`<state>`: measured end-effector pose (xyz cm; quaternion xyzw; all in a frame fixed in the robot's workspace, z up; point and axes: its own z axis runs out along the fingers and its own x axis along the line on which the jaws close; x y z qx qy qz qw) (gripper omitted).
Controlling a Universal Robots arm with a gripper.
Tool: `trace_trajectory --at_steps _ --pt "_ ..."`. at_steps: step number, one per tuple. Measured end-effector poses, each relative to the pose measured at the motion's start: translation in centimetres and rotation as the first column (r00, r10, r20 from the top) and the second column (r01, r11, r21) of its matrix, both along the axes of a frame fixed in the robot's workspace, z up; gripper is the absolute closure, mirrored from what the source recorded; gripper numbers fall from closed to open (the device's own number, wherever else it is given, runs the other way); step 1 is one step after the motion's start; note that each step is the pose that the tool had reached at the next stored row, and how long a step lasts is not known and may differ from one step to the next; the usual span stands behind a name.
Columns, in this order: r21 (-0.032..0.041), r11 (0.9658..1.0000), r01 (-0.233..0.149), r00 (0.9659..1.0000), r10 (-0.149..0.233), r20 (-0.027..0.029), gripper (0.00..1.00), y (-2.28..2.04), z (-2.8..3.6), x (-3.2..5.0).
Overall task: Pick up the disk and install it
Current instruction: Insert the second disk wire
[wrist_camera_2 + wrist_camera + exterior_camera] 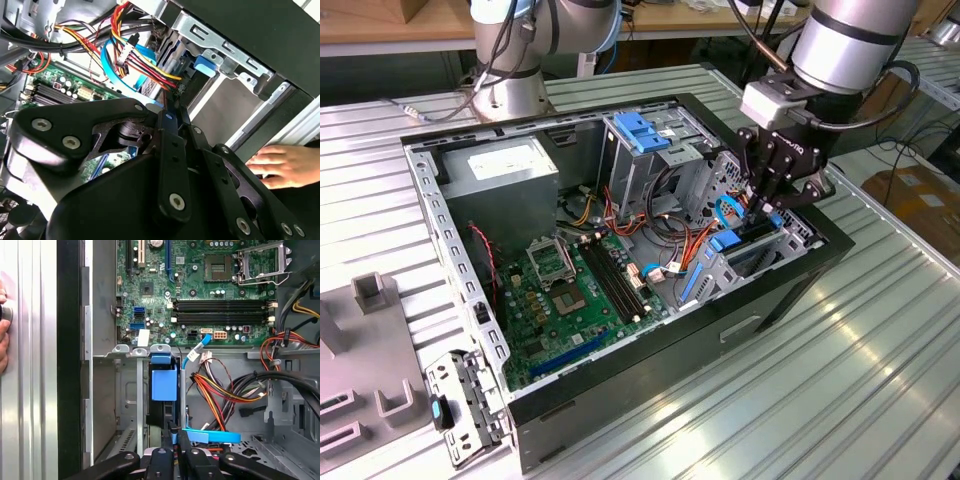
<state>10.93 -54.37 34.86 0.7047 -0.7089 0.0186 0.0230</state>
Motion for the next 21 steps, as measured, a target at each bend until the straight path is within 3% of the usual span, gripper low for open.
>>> trace_trajectory --at_steps 3,7,14,16,21 --pt "0.0203 0.9998 0.0 1.0 0.0 0.0061 0.84 -0.28 -0.03 0.0" --pt "0.038 0.9993 0.0 0.9999 0.0 0.012 0.84 -0.61 -0.29 0.0" --pt "0.0441 0.999 0.0 0.9999 0.0 0.0125 0.84 -0.9 -1.09 -0.01" --pt "0.0418 0.9991 0.0 0.9999 0.0 0.0125 0.84 -0.95 -0.98 -0.01" --pt "0.0446 0.999 0.0 0.9999 0.0 0.0126 0.83 -0.9 -1.03 0.0"
